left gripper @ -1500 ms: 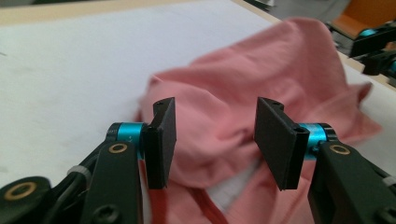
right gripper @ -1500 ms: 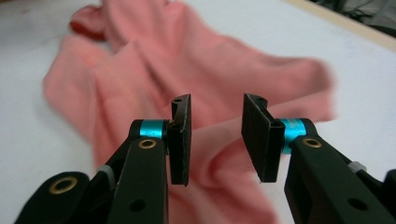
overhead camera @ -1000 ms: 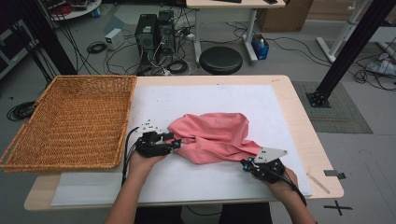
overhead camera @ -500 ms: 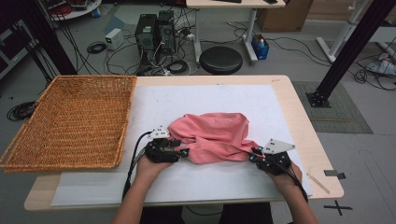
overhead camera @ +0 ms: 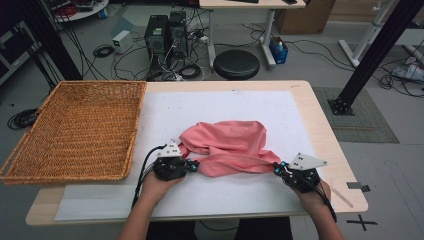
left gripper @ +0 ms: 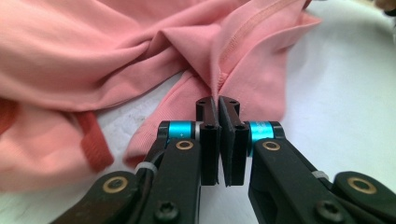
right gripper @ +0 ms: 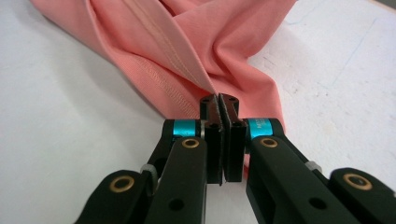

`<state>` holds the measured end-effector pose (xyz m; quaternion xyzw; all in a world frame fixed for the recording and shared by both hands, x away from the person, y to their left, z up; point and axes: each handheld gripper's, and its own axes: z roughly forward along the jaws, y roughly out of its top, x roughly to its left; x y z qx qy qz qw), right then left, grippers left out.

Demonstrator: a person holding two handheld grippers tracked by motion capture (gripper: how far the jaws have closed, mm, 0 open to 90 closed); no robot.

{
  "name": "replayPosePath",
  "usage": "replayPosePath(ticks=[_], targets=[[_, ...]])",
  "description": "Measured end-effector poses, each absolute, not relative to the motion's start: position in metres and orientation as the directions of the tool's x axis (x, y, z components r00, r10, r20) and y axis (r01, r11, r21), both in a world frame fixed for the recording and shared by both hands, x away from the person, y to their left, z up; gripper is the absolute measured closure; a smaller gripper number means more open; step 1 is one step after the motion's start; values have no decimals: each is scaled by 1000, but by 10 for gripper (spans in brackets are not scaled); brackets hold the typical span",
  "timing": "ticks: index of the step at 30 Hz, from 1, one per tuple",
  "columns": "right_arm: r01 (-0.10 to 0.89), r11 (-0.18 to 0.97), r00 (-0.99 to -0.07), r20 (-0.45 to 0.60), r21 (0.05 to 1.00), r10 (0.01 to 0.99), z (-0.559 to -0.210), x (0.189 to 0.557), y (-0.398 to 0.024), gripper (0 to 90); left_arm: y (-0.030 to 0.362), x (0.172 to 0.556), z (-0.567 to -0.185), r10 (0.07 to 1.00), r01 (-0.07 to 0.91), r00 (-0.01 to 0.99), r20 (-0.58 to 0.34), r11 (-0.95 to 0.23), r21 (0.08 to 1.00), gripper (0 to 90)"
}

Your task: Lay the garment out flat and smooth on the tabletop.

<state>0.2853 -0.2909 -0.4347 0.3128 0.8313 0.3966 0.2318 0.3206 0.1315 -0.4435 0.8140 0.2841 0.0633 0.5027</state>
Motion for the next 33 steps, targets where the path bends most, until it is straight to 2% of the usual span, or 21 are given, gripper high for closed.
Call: replayPosePath(ticks=[7,8,9,10,11,13,16,17,20,24,29,31,33], targets=[[299,493,-730,-137,817,670,-436,254,-305,893,157,297,-430,473,327,861,-188,-230,917,850],[314,499,-736,-125,808,665,-438,251,-306,882,164,294,-431,489,330,847,-209,-175,928,796],[314,499,-736,-125,808,665,-438,251,-306,882,164,294,-431,489,330,847,-209,-175,928,728],[319,511,-739,-129,798,662,-440,249,-307,866,167,295,-432,500,335,838,-219,-155,929,728],[323,510,-738,-125,797,663,-441,247,-309,834,170,296,-432,503,347,830,-241,-127,929,647],[332,489,-722,-116,807,682,-438,246,-314,815,175,298,-432,523,358,813,-257,-100,928,623],[330,442,-698,-100,834,709,-429,250,-319,776,171,305,-435,552,389,791,-264,-120,914,586],[338,434,-686,-97,835,721,-425,255,-317,734,169,307,-437,563,392,786,-254,-137,910,580],[367,440,-669,-96,820,737,-425,268,-312,697,165,312,-441,589,410,769,-247,-159,898,567],[464,420,-622,-50,780,781,-438,295,-302,648,161,316,-447,619,446,748,-240,-202,872,550],[498,443,-630,-40,745,776,-451,299,-295,674,159,318,-450,634,467,740,-225,-244,850,529],[501,435,-644,-13,748,765,-451,298,-296,806,158,319,-451,634,476,739,-227,-254,842,513],[486,459,-666,-25,744,745,-450,295,-294,867,155,320,-451,636,479,741,-217,-275,833,516]])
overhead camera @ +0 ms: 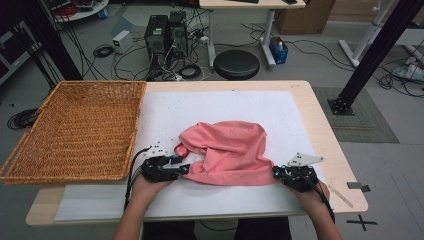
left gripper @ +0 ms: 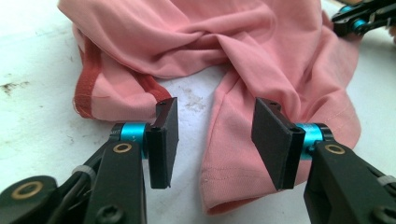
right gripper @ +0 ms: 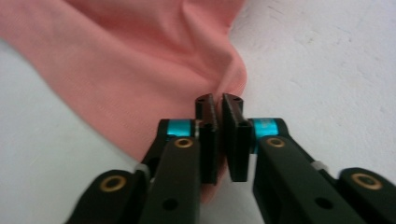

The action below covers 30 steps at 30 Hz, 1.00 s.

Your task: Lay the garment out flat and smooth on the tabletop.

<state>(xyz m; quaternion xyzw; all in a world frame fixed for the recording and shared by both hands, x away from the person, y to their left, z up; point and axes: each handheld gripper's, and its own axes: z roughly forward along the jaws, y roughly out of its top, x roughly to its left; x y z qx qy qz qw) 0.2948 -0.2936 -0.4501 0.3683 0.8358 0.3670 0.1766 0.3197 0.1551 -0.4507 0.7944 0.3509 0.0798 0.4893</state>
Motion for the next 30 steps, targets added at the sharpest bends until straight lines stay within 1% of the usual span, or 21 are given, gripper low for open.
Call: replayPosePath(ticks=[2,3,4,5,6,7,8,9,10,16,19,21,25,26,27,29,30], targets=[[488,461,-676,-13,741,737,-448,292,-294,873,152,319,-451,639,483,742,-201,-304,821,535],[487,455,-672,-13,746,740,-447,290,-295,874,150,318,-451,640,487,744,-192,-322,812,569],[482,448,-672,-10,753,740,-446,287,-297,874,147,317,-451,643,488,745,-179,-342,803,645],[468,442,-676,-12,765,736,-444,284,-298,874,145,316,-451,639,483,753,-156,-376,791,645],[458,435,-678,-12,775,735,-442,280,-300,874,142,314,-451,630,467,767,-122,-416,780,720],[450,424,-674,-13,786,739,-439,272,-303,874,141,312,-451,628,455,771,-106,-427,781,824],[450,424,-674,-13,786,739,-439,272,-303,874,140,310,-451,624,447,776,-95,-436,781,824],[445,427,-674,-20,787,738,-438,269,-304,874,141,309,-451,621,451,776,-109,-425,785,863],[443,426,-672,-23,788,741,-437,265,-305,874,142,306,-450,621,454,774,-125,-407,792,870],[438,403,-663,-14,803,749,-437,246,-315,875,164,275,-445,617,453,755,-223,-245,857,876],[431,406,-667,-19,806,745,-436,234,-317,874,176,251,-442,612,438,754,-238,-199,877,875],[428,409,-672,-20,806,740,-438,223,-317,874,182,233,-444,612,434,753,-240,-188,881,875],[446,423,-679,-9,789,734,-450,203,-320,874,188,204,-453,619,441,739,-264,-148,885,868],[452,423,-679,-5,786,734,-452,200,-320,873,190,199,-456,626,437,732,-269,-129,890,854],[450,425,-679,-8,786,734,-454,198,-321,857,192,197,-459,631,440,725,-275,-118,890,789],[446,418,-676,-8,791,737,-452,197,-321,793,195,197,-461,638,457,708,-304,-86,885,650],[438,414,-677,-10,798,736,-450,198,-321,752,196,197,-461,634,459,706,-315,-73,885,639]])
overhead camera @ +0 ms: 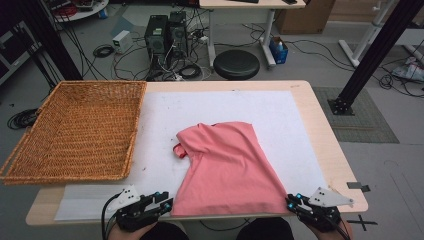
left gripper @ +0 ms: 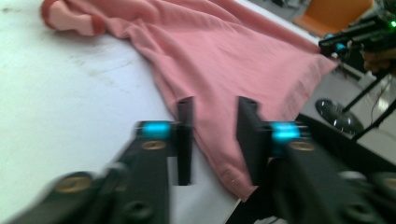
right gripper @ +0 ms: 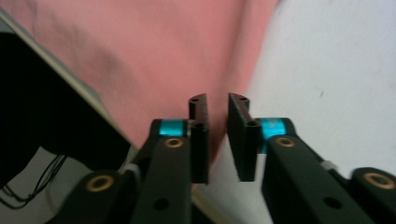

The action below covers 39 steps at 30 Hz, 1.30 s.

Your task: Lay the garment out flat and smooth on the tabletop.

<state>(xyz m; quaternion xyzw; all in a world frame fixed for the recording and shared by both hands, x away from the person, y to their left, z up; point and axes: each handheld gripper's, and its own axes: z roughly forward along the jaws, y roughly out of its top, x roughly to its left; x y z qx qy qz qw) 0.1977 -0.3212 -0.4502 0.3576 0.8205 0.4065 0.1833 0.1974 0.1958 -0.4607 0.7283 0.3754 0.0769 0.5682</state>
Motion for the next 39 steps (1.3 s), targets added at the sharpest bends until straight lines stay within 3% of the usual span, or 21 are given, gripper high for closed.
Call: replayPosePath(ticks=[4,8,14,20,29,39], targets=[[413,407,-679,-22,815,734,-441,211,-318,639,193,209,-459,628,474,703,-334,-64,878,537],[419,410,-676,-24,810,737,-439,229,-314,594,187,229,-454,645,495,696,-314,-116,861,453],[465,411,-661,-1,784,751,-442,258,-307,568,176,260,-447,663,500,698,-271,-180,847,406],[447,442,-674,-32,777,738,-438,279,-294,541,175,281,-437,679,487,699,-226,-219,846,327],[465,493,-708,-26,735,706,-432,316,-277,512,169,306,-430,663,539,706,-248,-276,796,293],[487,549,-750,3,679,662,-438,316,-285,518,163,306,-441,623,572,734,-271,-352,741,293]])
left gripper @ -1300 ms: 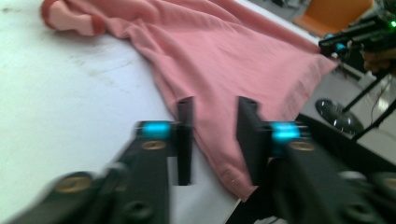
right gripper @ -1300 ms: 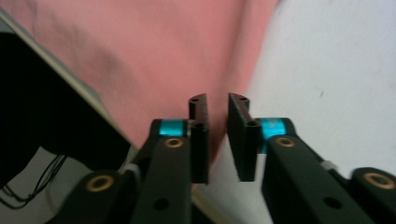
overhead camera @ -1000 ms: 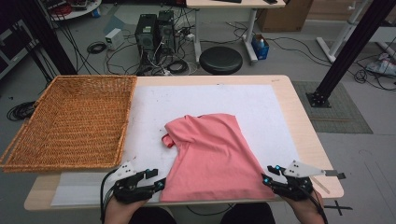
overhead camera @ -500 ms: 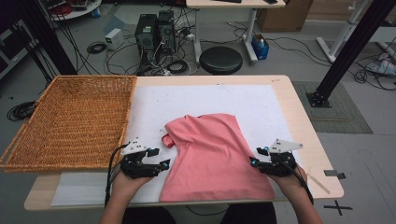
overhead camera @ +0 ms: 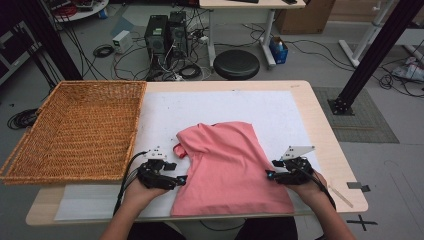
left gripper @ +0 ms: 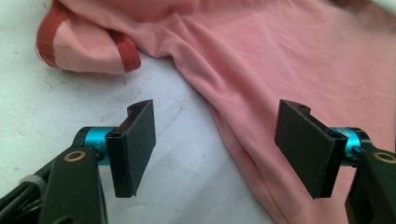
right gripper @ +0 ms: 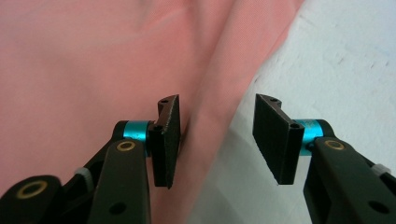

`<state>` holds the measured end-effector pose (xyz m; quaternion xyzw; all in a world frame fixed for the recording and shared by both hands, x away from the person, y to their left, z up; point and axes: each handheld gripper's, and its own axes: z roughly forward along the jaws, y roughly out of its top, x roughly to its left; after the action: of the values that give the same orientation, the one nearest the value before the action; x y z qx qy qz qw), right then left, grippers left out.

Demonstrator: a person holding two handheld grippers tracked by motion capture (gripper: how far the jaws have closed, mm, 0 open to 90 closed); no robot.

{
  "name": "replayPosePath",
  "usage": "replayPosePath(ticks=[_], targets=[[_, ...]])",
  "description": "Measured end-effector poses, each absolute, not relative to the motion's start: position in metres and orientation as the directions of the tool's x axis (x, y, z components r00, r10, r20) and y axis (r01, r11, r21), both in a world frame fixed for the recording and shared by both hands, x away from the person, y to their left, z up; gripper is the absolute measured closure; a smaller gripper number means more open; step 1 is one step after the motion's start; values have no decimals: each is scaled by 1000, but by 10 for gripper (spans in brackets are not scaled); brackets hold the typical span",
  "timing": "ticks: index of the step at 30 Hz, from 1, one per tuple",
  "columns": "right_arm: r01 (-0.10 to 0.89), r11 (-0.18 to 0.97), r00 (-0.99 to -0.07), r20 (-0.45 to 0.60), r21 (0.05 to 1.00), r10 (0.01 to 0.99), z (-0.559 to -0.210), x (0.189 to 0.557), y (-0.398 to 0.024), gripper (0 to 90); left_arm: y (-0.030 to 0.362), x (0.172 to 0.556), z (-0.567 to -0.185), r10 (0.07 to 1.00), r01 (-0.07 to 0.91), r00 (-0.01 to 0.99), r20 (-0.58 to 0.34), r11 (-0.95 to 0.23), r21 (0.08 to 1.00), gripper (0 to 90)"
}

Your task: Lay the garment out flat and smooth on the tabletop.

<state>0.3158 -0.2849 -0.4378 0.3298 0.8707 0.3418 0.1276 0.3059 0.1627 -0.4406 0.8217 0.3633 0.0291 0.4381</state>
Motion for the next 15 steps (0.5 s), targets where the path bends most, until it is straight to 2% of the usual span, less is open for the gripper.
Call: replayPosePath(ticks=[4,7,9,10,11,15], targets=[[502,553,-756,27,665,654,-439,309,-291,554,159,307,-438,611,568,743,-272,-363,738,293],[508,553,-757,35,660,653,-439,303,-293,691,150,305,-440,603,562,757,-253,-403,722,341],[507,553,-761,41,661,647,-439,301,-293,797,144,303,-444,603,563,761,-238,-434,703,449],[508,551,-762,47,662,646,-439,299,-292,835,141,299,-444,620,538,762,-187,-446,715,487],[507,552,-762,44,662,646,-439,298,-291,847,140,297,-444,637,522,758,-141,-462,717,568],[505,551,-752,25,664,659,-437,295,-288,862,139,293,-445,632,503,765,-121,-470,725,822]])
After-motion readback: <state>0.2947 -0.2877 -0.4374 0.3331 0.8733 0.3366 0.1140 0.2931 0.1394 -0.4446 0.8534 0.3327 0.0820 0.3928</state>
